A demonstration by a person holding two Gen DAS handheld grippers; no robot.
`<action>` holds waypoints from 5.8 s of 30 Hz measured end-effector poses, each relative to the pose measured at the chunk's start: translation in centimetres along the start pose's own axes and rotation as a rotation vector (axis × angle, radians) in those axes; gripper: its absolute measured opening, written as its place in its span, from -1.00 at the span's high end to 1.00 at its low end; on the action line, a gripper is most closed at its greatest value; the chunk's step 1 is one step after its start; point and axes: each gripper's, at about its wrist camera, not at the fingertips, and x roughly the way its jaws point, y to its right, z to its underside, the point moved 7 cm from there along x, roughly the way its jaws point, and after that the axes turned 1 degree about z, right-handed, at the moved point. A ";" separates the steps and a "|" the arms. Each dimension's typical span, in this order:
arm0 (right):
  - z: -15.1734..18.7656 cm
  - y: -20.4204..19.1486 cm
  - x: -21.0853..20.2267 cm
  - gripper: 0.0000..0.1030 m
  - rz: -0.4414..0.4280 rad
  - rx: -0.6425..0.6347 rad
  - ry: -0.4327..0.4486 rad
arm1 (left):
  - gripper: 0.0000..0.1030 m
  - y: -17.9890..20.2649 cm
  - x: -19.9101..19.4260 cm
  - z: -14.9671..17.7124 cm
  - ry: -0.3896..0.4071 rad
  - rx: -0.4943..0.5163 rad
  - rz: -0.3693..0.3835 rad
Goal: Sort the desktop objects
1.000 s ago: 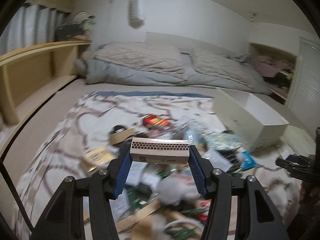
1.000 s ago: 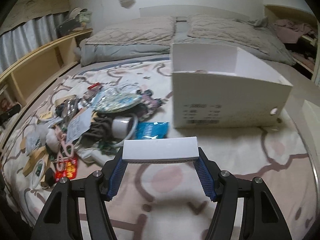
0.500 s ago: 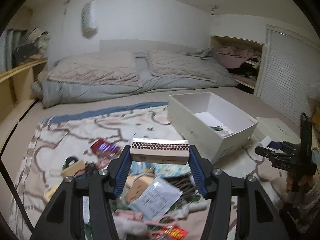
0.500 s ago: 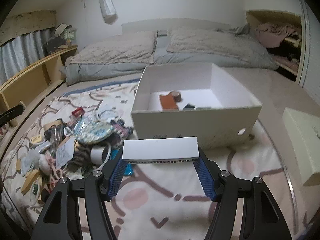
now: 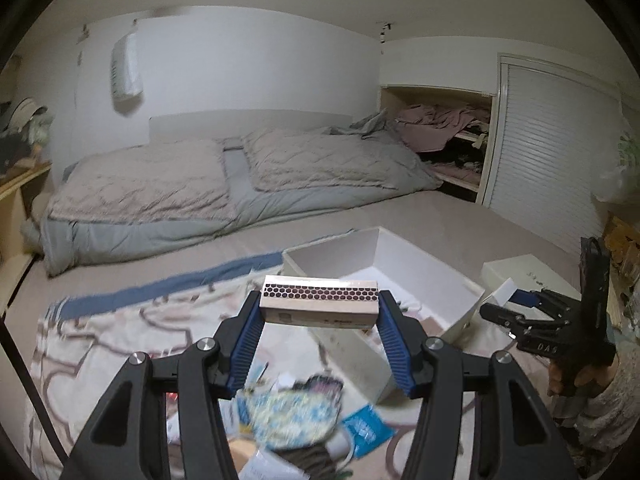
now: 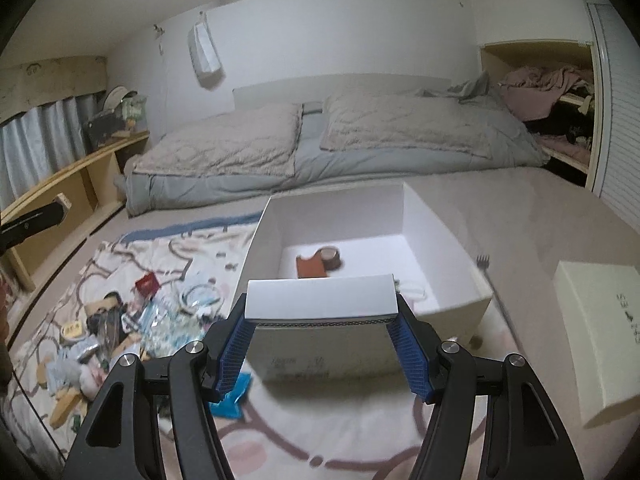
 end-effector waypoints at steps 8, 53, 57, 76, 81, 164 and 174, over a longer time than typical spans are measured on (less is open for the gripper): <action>-3.7 2.5 1.5 -0.30 0.027 0.009 0.033 | -0.09 2.7 3.4 -3.8 0.028 -0.002 0.055; -5.7 4.9 12.5 -0.30 0.089 0.001 -0.176 | -0.09 7.3 23.7 6.6 -0.348 0.063 -0.008; -5.5 4.7 13.8 -0.30 0.088 0.003 -0.213 | -0.09 7.0 24.0 7.0 -0.354 0.076 -0.015; -5.4 5.0 20.2 -0.30 0.140 0.011 -0.394 | -0.10 6.8 23.7 7.2 -0.317 0.128 -0.017; -5.5 5.6 21.9 -0.30 0.171 0.007 -0.426 | -0.10 6.7 23.7 7.0 -0.309 0.124 -0.013; -4.1 6.1 13.4 -0.83 0.161 0.104 -0.291 | -0.66 4.5 22.6 5.5 -0.309 0.370 -0.094; -5.3 5.8 9.7 -0.83 0.189 0.132 -0.147 | -0.70 4.1 19.5 4.0 -0.267 0.251 -0.086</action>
